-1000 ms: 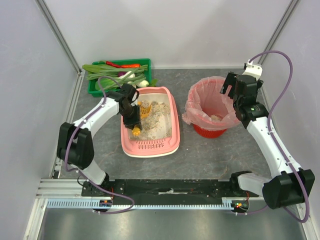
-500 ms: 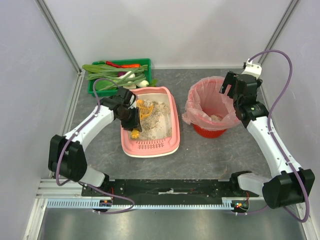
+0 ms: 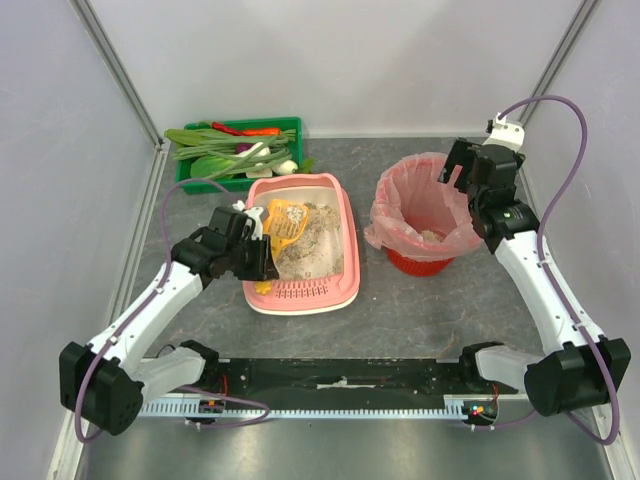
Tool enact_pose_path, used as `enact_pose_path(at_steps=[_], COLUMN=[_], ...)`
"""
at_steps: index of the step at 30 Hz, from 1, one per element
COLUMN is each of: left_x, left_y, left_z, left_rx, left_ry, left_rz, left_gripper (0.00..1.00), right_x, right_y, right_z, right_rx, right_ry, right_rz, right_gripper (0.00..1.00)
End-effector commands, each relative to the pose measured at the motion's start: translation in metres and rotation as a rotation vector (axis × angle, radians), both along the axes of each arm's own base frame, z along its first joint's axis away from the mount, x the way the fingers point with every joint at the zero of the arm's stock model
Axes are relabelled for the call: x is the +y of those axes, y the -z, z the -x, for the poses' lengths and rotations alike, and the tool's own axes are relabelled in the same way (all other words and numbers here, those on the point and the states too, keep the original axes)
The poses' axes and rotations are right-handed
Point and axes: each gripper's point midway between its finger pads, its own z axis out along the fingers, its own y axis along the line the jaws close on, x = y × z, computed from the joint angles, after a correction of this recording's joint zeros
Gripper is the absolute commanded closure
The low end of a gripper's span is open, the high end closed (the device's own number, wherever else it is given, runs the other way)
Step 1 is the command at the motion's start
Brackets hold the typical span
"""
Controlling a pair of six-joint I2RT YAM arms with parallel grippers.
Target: Clean the litter box
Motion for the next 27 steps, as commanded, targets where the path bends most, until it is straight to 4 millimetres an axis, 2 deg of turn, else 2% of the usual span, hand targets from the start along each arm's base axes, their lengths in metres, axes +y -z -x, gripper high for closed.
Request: enact_pose_path(at_steps=[1,3,7,10,14,18,21,23,25,27], left_x=[-0.014,-0.028,-0.027,-0.044,-0.034,-0.044,-0.032,-0.040,-0.047,-0.035], left_y=[-0.011,-0.013,-0.007,-0.009,0.000,-0.012,-0.012,-0.019,-0.021,-0.014], left_z=[-0.008,-0.002,0.003,0.013,0.008,0.011,0.004,0.007,0.016,0.014], left_rx=[-0.076,-0.088,-0.065,-0.039,0.013,0.000,0.006,0.015,0.031,0.056], left_ry=[0.035,0.094,0.042,0.059,-0.044,0.033,-0.025,-0.002,0.043,-0.010], left_rz=[0.074,0.073,0.067,0.137,0.105,0.134,0.116,0.200,0.156,0.116], left_gripper=[0.98,0.98,0.98,0.98,0.98,0.98,0.98,0.98,0.98,0.98], right_x=[0.003,0.003,0.002,0.001,0.001,0.000,0.002,0.002,0.001,0.002], right_y=[-0.029,-0.030,-0.032,-0.033,-0.035,-0.036,-0.035,-0.036,-0.036,-0.034], right_z=[-0.006,-0.005,-0.003,0.000,0.000,0.000,-0.003,-0.003,-0.003,-0.004], right_rx=[-0.070,-0.070,-0.074,-0.078,-0.079,-0.080,-0.075,-0.079,-0.077,-0.073], right_ry=[-0.015,-0.020,-0.014,-0.009,-0.009,-0.006,-0.016,-0.011,-0.010,-0.014], right_rz=[-0.008,-0.008,-0.011,-0.013,-0.006,-0.002,-0.004,-0.005,-0.002,-0.004], right_gripper=[0.04,0.04,0.04,0.04,0.04,0.04,0.04,0.04,0.04,0.04])
